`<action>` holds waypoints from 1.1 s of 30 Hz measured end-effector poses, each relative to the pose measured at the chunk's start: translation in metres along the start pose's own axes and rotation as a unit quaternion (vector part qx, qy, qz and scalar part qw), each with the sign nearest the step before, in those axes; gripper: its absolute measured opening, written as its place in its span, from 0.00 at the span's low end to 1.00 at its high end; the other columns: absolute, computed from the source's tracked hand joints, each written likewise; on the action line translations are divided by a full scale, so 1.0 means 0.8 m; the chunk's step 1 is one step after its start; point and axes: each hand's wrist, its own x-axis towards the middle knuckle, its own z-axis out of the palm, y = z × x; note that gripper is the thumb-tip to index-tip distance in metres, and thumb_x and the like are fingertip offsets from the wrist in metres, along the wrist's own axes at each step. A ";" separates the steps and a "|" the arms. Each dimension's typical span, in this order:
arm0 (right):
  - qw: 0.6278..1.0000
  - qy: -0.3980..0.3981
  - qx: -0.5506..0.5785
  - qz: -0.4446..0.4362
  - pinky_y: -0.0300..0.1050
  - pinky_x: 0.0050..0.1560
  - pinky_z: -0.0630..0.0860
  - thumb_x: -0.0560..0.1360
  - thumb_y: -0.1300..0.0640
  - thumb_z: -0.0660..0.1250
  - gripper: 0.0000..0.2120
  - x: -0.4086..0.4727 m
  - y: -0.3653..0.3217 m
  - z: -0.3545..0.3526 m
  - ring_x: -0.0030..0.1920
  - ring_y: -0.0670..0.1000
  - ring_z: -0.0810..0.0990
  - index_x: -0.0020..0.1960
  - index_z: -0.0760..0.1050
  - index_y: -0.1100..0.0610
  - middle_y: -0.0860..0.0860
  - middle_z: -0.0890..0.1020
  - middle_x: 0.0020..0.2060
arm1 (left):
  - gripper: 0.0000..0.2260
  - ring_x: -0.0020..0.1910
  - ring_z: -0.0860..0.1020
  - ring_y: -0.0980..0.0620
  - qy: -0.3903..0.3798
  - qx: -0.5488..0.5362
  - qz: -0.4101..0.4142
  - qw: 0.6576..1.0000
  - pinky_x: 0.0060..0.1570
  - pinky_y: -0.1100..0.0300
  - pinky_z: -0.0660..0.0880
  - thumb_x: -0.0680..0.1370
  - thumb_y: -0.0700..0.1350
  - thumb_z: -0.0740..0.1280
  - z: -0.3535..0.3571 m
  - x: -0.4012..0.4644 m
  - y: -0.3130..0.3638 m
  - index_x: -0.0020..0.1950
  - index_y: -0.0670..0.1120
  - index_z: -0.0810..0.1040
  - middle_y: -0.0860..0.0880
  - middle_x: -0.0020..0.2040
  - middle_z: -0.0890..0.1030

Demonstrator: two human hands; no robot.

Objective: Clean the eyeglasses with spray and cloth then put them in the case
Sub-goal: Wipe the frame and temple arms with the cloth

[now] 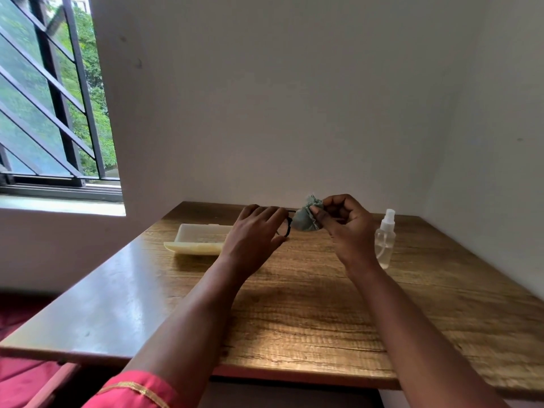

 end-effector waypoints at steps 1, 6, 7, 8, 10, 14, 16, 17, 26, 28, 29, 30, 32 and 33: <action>1.000 0.005 -0.005 -0.003 0.43 0.46 0.81 0.72 0.64 0.74 0.07 0.000 0.000 0.000 0.44 0.47 0.83 0.46 0.77 0.58 0.53 0.83 0.43 | 0.19 0.51 0.81 0.47 -0.001 0.000 -0.001 1.000 0.54 0.55 0.71 0.68 0.51 0.77 0.000 0.000 0.000 0.54 0.47 0.77 0.49 0.51 0.83; 0.997 0.024 -0.053 -0.053 0.37 0.46 0.79 0.74 0.63 0.73 0.07 0.000 0.002 0.000 0.43 0.44 0.81 0.48 0.76 0.58 0.49 0.81 0.42 | 0.19 0.50 0.81 0.47 0.000 0.007 -0.002 1.000 0.54 0.56 0.69 0.68 0.52 0.77 0.000 0.000 0.001 0.54 0.47 0.77 0.50 0.50 0.83; 0.995 0.028 -0.067 -0.065 0.36 0.46 0.78 0.74 0.63 0.72 0.07 0.000 0.003 0.000 0.43 0.43 0.81 0.48 0.75 0.57 0.49 0.81 0.43 | 0.19 0.50 0.81 0.48 -0.001 0.008 -0.002 1.000 0.54 0.56 0.69 0.68 0.52 0.77 0.000 0.000 0.001 0.54 0.47 0.76 0.50 0.50 0.83; 0.994 0.032 -0.077 -0.075 0.35 0.46 0.77 0.74 0.63 0.72 0.07 0.001 0.004 0.001 0.44 0.44 0.81 0.48 0.75 0.57 0.50 0.81 0.43 | 0.19 0.50 0.81 0.47 -0.002 0.007 -0.004 1.000 0.54 0.57 0.68 0.68 0.52 0.77 0.000 0.000 0.001 0.54 0.47 0.76 0.50 0.50 0.83; 0.991 0.034 -0.093 -0.087 0.35 0.46 0.77 0.74 0.64 0.72 0.07 0.002 0.006 0.001 0.44 0.45 0.81 0.48 0.75 0.58 0.53 0.81 0.44 | 0.19 0.50 0.81 0.47 -0.003 0.004 -0.007 1.000 0.54 0.56 0.69 0.68 0.52 0.76 -0.001 -0.001 0.002 0.53 0.47 0.76 0.50 0.50 0.83; 0.985 0.028 -0.122 -0.121 0.35 0.46 0.77 0.73 0.66 0.72 0.08 -0.001 0.004 0.003 0.44 0.46 0.81 0.47 0.74 0.60 0.53 0.79 0.43 | 0.19 0.49 0.81 0.47 -0.002 0.004 -0.007 1.000 0.54 0.56 0.70 0.68 0.52 0.77 -0.001 0.000 0.001 0.53 0.46 0.77 0.49 0.49 0.83; 0.985 0.009 -0.123 -0.125 0.34 0.46 0.78 0.72 0.66 0.73 0.09 -0.005 0.002 0.006 0.45 0.45 0.81 0.48 0.73 0.60 0.51 0.79 0.43 | 0.19 0.48 0.82 0.47 0.000 0.007 -0.008 1.000 0.55 0.56 0.70 0.68 0.53 0.77 -0.001 0.000 0.000 0.54 0.47 0.77 0.50 0.49 0.83; 0.985 -0.002 -0.122 -0.125 0.33 0.45 0.77 0.72 0.67 0.73 0.09 -0.007 0.001 0.008 0.45 0.43 0.81 0.48 0.73 0.60 0.50 0.79 0.43 | 0.19 0.48 0.82 0.47 0.001 0.010 -0.008 1.000 0.55 0.56 0.69 0.68 0.53 0.77 0.000 0.000 0.000 0.54 0.47 0.77 0.50 0.49 0.84; 0.987 -0.034 -0.098 -0.122 0.44 0.51 0.81 0.76 0.67 0.68 0.08 -0.008 -0.002 0.010 0.50 0.48 0.83 0.51 0.73 0.58 0.49 0.79 0.48 | 0.20 0.46 0.82 0.47 0.009 0.016 -0.004 1.000 0.55 0.58 0.67 0.66 0.53 0.78 0.000 0.001 0.002 0.53 0.47 0.77 0.50 0.47 0.84; 0.975 -0.047 -0.152 -0.156 0.41 0.48 0.81 0.75 0.68 0.69 0.08 -0.012 -0.004 0.012 0.48 0.46 0.81 0.50 0.73 0.60 0.51 0.78 0.47 | 0.21 0.47 0.82 0.47 0.003 0.016 -0.004 1.000 0.54 0.56 0.71 0.67 0.52 0.78 -0.001 0.001 0.003 0.54 0.46 0.77 0.49 0.48 0.84; 0.969 -0.051 -0.174 -0.168 0.42 0.46 0.80 0.74 0.68 0.69 0.08 -0.014 -0.004 0.013 0.47 0.45 0.80 0.49 0.73 0.59 0.51 0.78 0.46 | 0.21 0.47 0.83 0.47 0.001 0.016 -0.003 1.000 0.54 0.55 0.72 0.66 0.52 0.78 -0.002 0.001 0.004 0.54 0.46 0.77 0.49 0.48 0.84; 0.964 -0.054 -0.191 -0.175 0.43 0.44 0.79 0.74 0.67 0.69 0.08 -0.015 -0.004 0.014 0.45 0.46 0.79 0.49 0.73 0.58 0.50 0.78 0.45 | 0.21 0.47 0.83 0.46 0.001 0.015 -0.002 1.000 0.53 0.55 0.73 0.66 0.52 0.79 -0.002 0.001 0.004 0.55 0.46 0.77 0.49 0.48 0.84; 0.960 -0.058 -0.210 -0.178 0.45 0.42 0.79 0.73 0.66 0.70 0.10 -0.015 -0.001 0.014 0.45 0.46 0.78 0.50 0.72 0.57 0.49 0.77 0.45 | 0.21 0.47 0.83 0.47 0.003 0.014 -0.003 1.000 0.54 0.55 0.72 0.67 0.52 0.78 -0.001 0.001 0.003 0.55 0.46 0.77 0.48 0.48 0.84; 0.959 -0.058 -0.214 -0.176 0.46 0.43 0.79 0.73 0.67 0.69 0.11 -0.015 0.000 0.014 0.45 0.46 0.78 0.52 0.72 0.57 0.49 0.77 0.46 | 0.21 0.47 0.83 0.47 0.005 0.015 -0.005 1.000 0.55 0.56 0.71 0.67 0.52 0.78 0.000 0.001 0.002 0.54 0.46 0.77 0.48 0.48 0.84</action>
